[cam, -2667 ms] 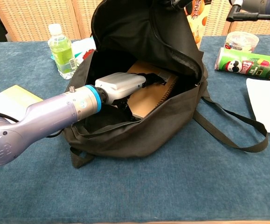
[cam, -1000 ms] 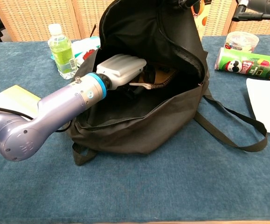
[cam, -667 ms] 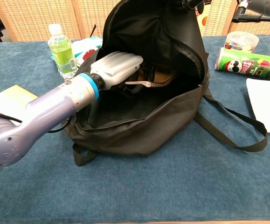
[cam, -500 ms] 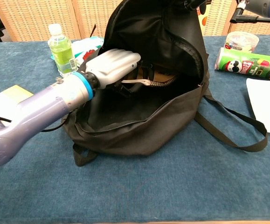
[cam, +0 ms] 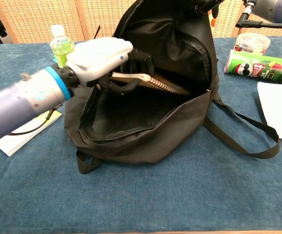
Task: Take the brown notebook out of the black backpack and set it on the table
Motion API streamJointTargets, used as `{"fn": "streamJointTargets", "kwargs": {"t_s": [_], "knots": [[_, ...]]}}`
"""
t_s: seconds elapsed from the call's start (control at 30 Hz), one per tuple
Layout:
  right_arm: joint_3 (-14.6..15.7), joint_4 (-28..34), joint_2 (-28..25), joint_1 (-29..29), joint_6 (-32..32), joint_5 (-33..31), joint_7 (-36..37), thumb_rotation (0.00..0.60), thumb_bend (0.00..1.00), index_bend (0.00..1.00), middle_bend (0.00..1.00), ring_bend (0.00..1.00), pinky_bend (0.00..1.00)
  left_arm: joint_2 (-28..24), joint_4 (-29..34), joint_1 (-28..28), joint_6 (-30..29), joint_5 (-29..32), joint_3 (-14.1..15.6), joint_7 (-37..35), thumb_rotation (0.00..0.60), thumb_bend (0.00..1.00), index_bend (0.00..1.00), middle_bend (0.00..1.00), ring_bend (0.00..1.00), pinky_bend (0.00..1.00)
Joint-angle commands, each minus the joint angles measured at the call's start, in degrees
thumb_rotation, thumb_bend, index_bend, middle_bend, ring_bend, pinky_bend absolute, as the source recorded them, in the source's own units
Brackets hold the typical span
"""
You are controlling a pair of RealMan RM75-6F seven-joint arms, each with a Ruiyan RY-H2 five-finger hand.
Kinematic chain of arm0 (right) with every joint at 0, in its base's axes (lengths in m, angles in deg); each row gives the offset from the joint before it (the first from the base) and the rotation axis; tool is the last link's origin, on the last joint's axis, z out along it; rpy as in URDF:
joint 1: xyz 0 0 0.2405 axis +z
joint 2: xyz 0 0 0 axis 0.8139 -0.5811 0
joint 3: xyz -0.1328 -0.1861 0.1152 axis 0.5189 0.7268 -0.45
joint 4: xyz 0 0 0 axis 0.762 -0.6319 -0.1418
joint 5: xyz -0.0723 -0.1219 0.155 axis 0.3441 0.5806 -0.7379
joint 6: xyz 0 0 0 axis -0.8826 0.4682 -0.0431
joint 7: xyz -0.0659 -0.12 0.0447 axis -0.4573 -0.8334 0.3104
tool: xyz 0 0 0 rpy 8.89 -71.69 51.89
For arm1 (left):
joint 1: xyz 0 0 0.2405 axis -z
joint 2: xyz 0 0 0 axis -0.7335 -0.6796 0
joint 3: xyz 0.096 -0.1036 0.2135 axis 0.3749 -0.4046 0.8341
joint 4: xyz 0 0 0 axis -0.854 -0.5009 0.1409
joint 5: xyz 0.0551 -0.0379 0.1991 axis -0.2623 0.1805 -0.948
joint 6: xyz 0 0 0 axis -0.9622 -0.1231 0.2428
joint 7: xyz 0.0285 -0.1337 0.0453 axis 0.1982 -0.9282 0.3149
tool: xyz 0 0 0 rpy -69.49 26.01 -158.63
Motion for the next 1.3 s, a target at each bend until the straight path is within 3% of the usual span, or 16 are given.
{"fn": "streamJointTargets", "kwargs": {"t_s": [0.03, 0.37, 0.5, 0.7, 1.03, 1.3], "knots": [[-0.11, -0.63, 0.41, 0.13, -0.02, -0.43, -0.17, 0.600, 0.62, 0.64, 0.68, 0.59, 0.63, -4.33, 5.38, -1.46, -2.30, -1.80, 1.09, 1.18, 0.600, 0.54, 0.76, 0.56, 0.47, 0.48], [0.14, -2.78, 1.74, 0.19, -0.08, -1.11, -0.62, 0.600, 0.62, 0.64, 0.68, 0.59, 0.63, -14.54, 18.79, -4.36, -5.99, -4.18, 1.99, 2.81, 0.600, 0.54, 0.77, 0.56, 0.47, 0.48], [0.38, -3.72, 2.41, -0.17, 0.05, -1.60, -0.65, 0.600, 0.62, 0.64, 0.68, 0.59, 0.63, -19.86, 24.76, -5.70, -9.06, -5.47, 1.04, 2.17, 0.600, 0.54, 0.77, 0.56, 0.47, 0.48], [0.67, -3.95, 3.05, -0.37, 0.25, -1.23, -0.95, 0.600, 0.62, 0.64, 0.68, 0.59, 0.63, -23.94, 30.27, -6.89, -11.38, -6.82, -0.16, 0.68, 0.600, 0.53, 0.77, 0.56, 0.47, 0.48], [1.40, -4.30, 4.10, -0.73, 0.32, -0.66, -1.58, 0.600, 0.62, 0.64, 0.68, 0.59, 0.63, -27.86, 34.54, -8.39, -13.49, -7.85, -1.91, -1.26, 0.600, 0.53, 0.77, 0.56, 0.47, 0.48], [1.21, -4.44, 4.20, -0.95, 0.32, -0.34, -1.66, 0.600, 0.62, 0.65, 0.68, 0.59, 0.63, -36.73, 35.20, -13.00, -17.69, -5.64, -2.58, -6.64, 0.600, 0.53, 0.77, 0.56, 0.47, 0.48]]}}
